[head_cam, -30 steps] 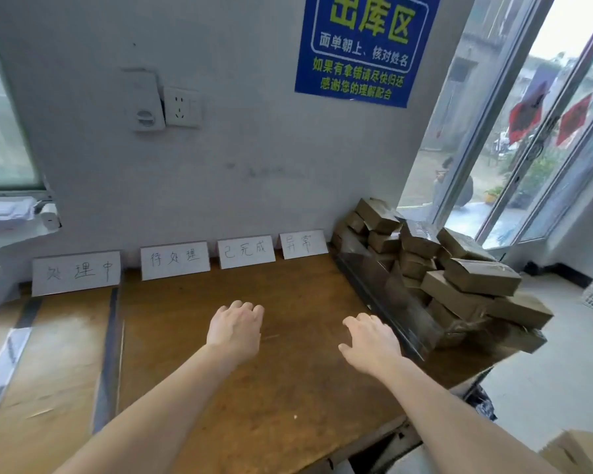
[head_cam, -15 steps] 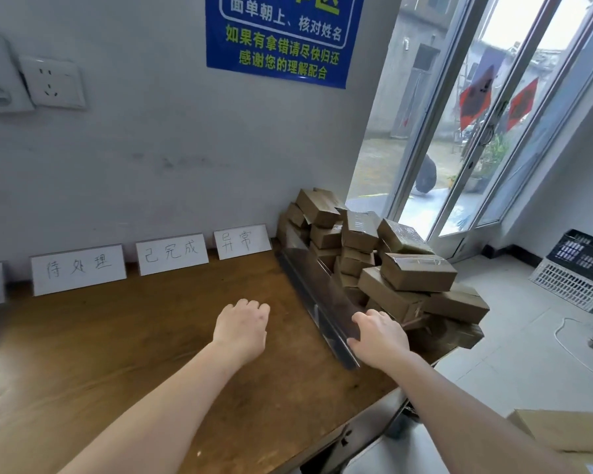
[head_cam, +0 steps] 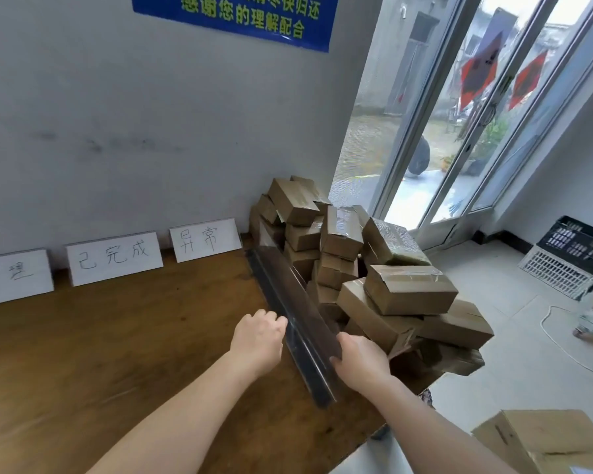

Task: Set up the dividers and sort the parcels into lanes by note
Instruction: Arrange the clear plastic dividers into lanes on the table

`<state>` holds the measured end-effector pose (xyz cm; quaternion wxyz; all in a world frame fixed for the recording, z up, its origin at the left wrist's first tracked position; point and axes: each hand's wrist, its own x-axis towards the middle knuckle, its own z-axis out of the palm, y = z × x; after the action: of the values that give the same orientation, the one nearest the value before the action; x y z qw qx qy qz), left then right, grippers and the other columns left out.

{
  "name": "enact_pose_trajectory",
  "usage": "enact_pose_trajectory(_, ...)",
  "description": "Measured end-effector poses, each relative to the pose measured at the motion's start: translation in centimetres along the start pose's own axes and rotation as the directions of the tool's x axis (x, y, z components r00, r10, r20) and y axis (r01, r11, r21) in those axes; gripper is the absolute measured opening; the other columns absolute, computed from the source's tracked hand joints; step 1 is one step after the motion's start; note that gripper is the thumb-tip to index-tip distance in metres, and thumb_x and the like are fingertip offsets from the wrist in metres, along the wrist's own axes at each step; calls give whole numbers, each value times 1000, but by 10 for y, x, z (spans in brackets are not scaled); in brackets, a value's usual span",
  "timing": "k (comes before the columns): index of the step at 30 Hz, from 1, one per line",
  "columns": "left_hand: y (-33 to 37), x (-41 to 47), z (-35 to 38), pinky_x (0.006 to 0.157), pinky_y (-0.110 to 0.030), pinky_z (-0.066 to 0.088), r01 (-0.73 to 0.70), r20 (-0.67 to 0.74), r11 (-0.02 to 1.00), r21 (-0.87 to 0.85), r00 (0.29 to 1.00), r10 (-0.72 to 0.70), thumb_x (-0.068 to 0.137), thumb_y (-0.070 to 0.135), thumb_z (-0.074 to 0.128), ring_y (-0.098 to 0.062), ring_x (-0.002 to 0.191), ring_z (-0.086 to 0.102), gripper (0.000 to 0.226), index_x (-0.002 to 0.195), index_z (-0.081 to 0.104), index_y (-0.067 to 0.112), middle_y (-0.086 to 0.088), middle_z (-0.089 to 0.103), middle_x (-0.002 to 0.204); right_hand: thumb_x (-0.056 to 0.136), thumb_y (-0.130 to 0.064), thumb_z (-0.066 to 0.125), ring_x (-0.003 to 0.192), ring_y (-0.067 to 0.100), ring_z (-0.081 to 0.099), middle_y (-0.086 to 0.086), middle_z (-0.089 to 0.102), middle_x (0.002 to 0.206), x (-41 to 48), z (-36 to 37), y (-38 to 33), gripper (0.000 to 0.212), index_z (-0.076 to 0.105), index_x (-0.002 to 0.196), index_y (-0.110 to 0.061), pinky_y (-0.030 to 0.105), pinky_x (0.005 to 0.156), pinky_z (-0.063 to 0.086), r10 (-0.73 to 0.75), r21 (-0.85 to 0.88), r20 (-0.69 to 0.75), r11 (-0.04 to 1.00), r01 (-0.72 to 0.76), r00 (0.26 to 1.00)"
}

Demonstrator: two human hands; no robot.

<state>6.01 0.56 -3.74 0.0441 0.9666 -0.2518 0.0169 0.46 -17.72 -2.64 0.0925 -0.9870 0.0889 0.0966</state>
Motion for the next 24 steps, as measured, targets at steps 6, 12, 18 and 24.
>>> enact_pose_trajectory(6,3,27,13,107,-32,40,-3,29,999,-33,1000,4,99,21,53,-24,138,38,60,152,26,23,-7,35,154,95,-22,62,84,12,63,-2,67,101,29,5,-1,13,64,107,-21,23,74,54,-30,66,84,998,25,996)
enact_pose_trajectory(12,7,40,22,117,-38,27,-13,57,997,73,998,9,98,7,51,-28,149,16,70,155,15,27,-8,14,163,96,-18,54,82,12,61,-2,65,95,44,4,12,14,67,104,-19,23,68,52,-208,161,215,971,175,954)
enact_pose_trajectory(18,16,38,15,104,-37,41,34,-11,987,155,999,-33,97,6,51,-31,135,39,43,139,44,13,-14,41,145,90,-29,63,91,12,63,-7,64,104,43,7,21,39,54,128,-26,29,76,57,-326,233,320,937,260,890)
enact_pose_trajectory(24,10,26,17,105,-39,40,17,78,966,257,996,-38,98,14,53,-26,117,57,29,126,56,15,-9,59,126,96,-60,41,89,13,63,-3,67,101,47,9,15,43,61,107,-23,30,74,53,-281,259,281,943,209,918)
